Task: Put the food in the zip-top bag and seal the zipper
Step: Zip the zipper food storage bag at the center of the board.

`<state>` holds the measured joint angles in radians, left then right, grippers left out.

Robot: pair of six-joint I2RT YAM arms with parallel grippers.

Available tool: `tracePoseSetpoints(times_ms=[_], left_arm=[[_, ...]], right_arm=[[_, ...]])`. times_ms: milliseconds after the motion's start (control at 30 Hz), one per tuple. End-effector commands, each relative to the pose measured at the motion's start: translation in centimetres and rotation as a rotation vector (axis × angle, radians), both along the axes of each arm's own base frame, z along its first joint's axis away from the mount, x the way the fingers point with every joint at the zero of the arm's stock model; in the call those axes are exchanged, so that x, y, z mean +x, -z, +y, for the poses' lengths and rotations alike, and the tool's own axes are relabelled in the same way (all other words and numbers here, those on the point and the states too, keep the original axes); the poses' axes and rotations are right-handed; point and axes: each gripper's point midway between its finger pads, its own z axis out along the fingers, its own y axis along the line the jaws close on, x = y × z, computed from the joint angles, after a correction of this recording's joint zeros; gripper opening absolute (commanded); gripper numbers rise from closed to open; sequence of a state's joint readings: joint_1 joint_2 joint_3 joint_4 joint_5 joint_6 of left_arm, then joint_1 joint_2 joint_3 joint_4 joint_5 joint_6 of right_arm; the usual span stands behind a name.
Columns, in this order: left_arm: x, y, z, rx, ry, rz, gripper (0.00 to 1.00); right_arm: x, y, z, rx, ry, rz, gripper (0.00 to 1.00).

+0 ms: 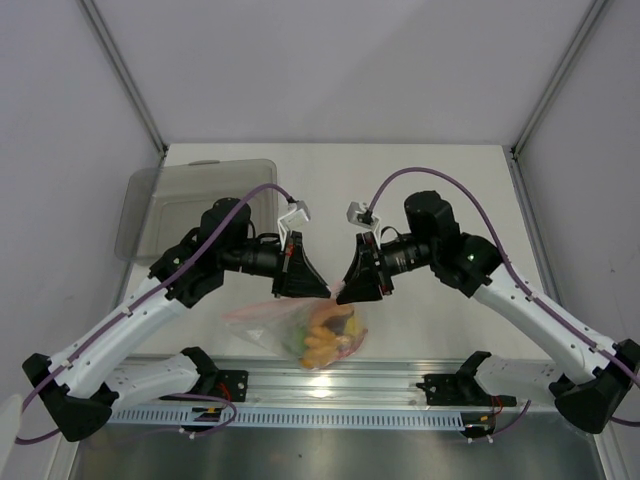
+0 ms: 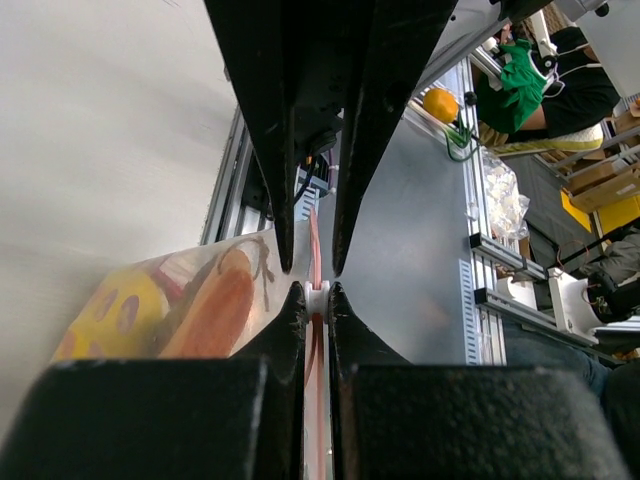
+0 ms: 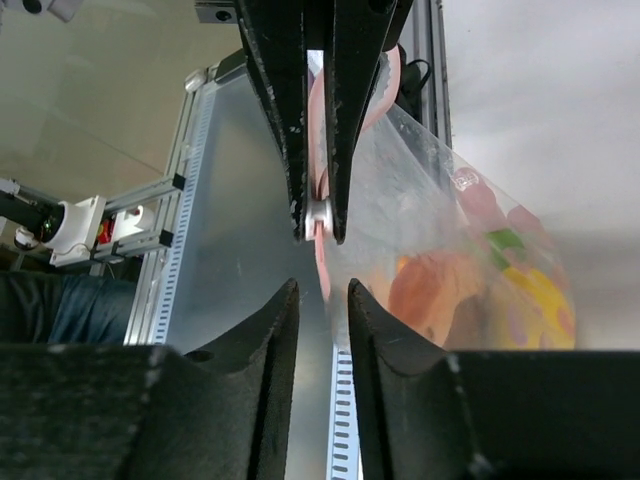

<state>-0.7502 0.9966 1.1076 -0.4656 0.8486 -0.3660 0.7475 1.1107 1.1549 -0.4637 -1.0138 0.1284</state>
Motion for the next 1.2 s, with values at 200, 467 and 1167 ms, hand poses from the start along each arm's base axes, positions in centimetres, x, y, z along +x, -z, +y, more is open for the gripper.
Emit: tracePoseSetpoints(times_ms=[200,467,1167], left_arm=[[-0.2,-2.4,-0.3,-0.063,0.033,-0.052,0.01],[0.5,-1.5,0.0,-0.019,-0.027,-0.045,0.01],[0.4,-0.3,2.5,0.079,-0.119,-0.076,0.01]], right_arm=[[0.7,-0.8,2.3,-0.011,0.037,-0.083,0.01],[4.6,-1.1,1.2,-0.038,0.369,-0.101,0.00],[7.7,-0.4,-3.7,-0.041,0.655,-0.048,0.00]])
